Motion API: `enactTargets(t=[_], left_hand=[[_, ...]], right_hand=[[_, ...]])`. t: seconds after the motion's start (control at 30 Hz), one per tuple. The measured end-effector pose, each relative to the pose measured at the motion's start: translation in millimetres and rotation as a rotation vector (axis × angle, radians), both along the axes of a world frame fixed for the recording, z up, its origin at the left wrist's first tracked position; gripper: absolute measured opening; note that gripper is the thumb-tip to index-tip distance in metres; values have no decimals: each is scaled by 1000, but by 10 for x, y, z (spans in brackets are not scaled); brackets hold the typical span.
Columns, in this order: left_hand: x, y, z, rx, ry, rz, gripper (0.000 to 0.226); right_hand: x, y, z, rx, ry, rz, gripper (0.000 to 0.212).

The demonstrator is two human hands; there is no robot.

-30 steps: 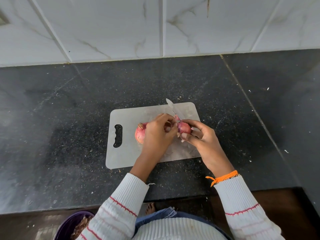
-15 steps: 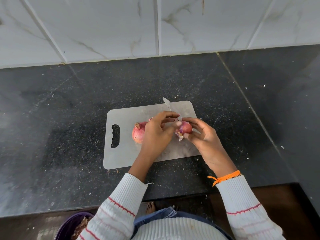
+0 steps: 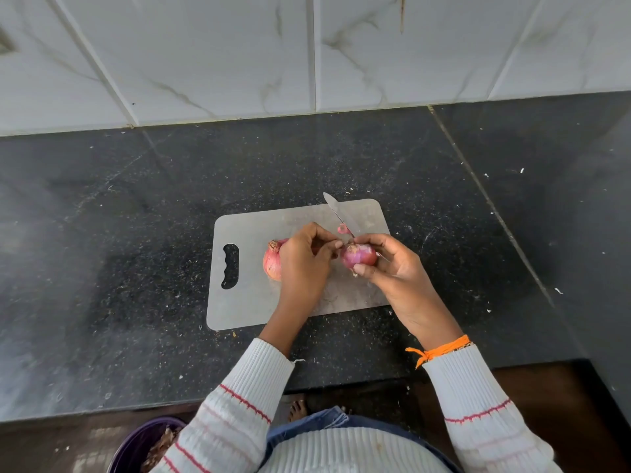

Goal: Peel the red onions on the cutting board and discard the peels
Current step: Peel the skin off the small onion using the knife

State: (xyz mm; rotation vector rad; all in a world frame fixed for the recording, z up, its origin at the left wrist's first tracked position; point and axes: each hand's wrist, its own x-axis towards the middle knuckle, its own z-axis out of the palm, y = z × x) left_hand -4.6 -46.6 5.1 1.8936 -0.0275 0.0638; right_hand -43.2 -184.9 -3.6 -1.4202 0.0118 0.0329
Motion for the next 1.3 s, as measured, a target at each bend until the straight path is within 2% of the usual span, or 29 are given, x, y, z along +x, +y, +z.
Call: enactTargets(t=[0.17, 0.23, 0.33, 0.47, 0.67, 0.83, 0.97, 1.1, 1.3], left_hand=[[2, 32, -79, 16, 103, -45, 31], [-18, 10, -44, -54, 116, -51, 30], [-41, -16, 8, -163, 175, -57, 15], [-81, -22, 26, -145, 204, -126, 39], [-93, -12, 22, -143, 212, -107, 33], [-100, -9, 70, -470, 466, -159, 21], [-96, -6, 53, -737, 585, -137, 12], [-74, -3, 8, -794, 629, -99, 11], [-49, 12, 2, -812, 619, -95, 11]], right_hand=[[-1, -22, 9, 37, -22, 20, 41], [-5, -13, 24, 28, -19, -18, 40], [-7, 1, 48, -3, -5, -97, 38], [-11, 5, 61, -59, 5, -174, 37], [-6, -5, 22, -158, 6, -187, 39], [-13, -5, -3, -136, -82, -94, 34], [10, 36, -15, -302, -169, -144, 29], [35, 67, -8, -416, -234, -246, 29], [58, 51, -46, -490, -247, -292, 16]])
